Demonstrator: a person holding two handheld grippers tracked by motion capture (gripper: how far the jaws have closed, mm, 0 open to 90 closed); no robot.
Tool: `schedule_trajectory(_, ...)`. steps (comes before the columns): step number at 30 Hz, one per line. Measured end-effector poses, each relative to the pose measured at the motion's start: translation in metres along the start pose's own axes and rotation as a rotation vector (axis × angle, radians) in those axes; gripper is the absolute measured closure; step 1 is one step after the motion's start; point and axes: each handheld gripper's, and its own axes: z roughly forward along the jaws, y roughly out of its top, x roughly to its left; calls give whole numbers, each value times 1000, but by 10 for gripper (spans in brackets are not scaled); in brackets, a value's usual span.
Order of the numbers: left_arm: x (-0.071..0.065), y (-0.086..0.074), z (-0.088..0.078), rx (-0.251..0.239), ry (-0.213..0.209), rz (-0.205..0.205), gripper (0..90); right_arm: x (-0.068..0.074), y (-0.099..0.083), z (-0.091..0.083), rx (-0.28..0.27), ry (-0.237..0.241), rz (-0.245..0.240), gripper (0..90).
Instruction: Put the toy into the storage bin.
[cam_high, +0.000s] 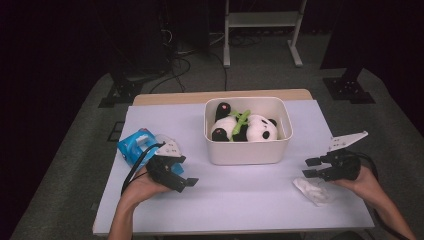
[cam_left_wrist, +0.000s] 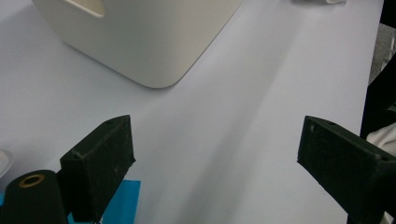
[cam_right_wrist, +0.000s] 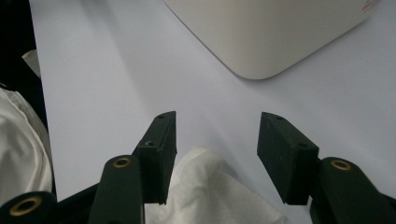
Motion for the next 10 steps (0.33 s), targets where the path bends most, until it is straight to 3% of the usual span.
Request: schedule_trajectory(10,1,0,0,3,2,5,96,2,-7,-2,-25,-7,15,446)
